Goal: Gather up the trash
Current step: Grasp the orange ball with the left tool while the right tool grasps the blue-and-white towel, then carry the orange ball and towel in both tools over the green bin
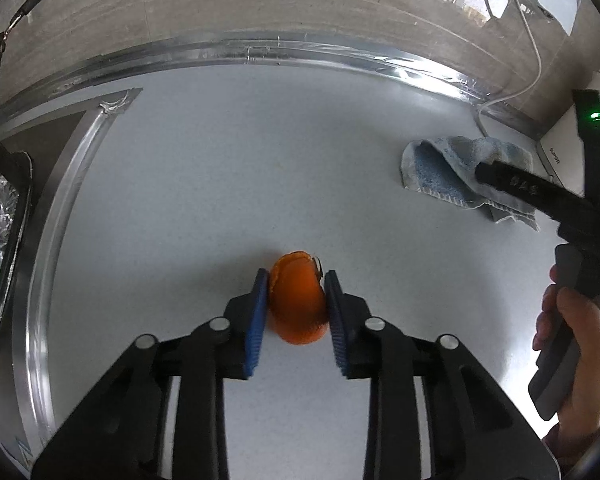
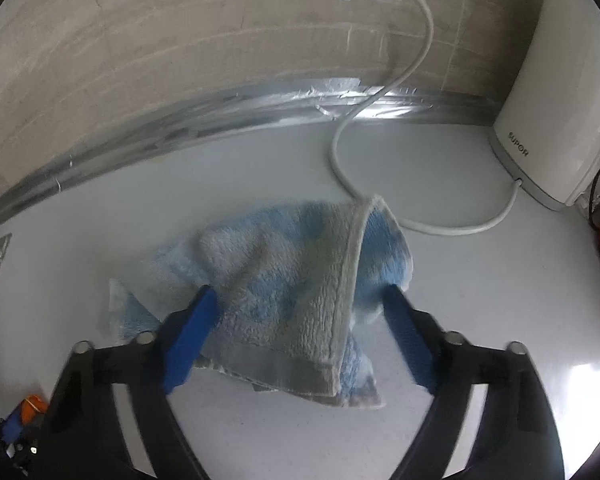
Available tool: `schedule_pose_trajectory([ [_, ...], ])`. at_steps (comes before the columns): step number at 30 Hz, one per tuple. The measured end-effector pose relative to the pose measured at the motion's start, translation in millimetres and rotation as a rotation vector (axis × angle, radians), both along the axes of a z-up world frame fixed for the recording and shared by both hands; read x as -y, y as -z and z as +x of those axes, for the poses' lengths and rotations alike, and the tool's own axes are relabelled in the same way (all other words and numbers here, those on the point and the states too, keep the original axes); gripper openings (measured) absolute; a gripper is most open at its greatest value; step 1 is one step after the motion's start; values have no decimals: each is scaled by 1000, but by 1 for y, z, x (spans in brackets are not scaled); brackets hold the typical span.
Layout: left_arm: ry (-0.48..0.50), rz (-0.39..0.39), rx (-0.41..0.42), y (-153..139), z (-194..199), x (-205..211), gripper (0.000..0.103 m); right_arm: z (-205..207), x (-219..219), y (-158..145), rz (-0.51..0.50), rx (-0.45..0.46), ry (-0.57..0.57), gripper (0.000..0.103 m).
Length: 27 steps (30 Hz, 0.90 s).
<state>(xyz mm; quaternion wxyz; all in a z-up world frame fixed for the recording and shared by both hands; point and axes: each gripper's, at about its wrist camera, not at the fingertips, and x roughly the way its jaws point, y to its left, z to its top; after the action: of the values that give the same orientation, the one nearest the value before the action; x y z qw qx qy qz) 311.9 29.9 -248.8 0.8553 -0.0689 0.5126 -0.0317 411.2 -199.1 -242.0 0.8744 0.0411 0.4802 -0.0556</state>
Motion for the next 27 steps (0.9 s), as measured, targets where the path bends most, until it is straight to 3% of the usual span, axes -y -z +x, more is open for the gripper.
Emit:
schedule_pose_trajectory([
  [3, 10, -11, 4, -3, -3, -1, 24, -2, 3, 2, 18, 11, 3, 50],
  [5, 15, 1, 14, -6, -4, 0, 24, -3, 5, 1, 36, 20, -4, 26],
  [17, 51, -6, 55, -27, -21, 3, 23, -35, 14, -23, 90, 81, -20, 22],
  [27, 102, -3, 68, -49, -77, 12, 23, -129, 15, -60, 115, 111, -33, 22],
])
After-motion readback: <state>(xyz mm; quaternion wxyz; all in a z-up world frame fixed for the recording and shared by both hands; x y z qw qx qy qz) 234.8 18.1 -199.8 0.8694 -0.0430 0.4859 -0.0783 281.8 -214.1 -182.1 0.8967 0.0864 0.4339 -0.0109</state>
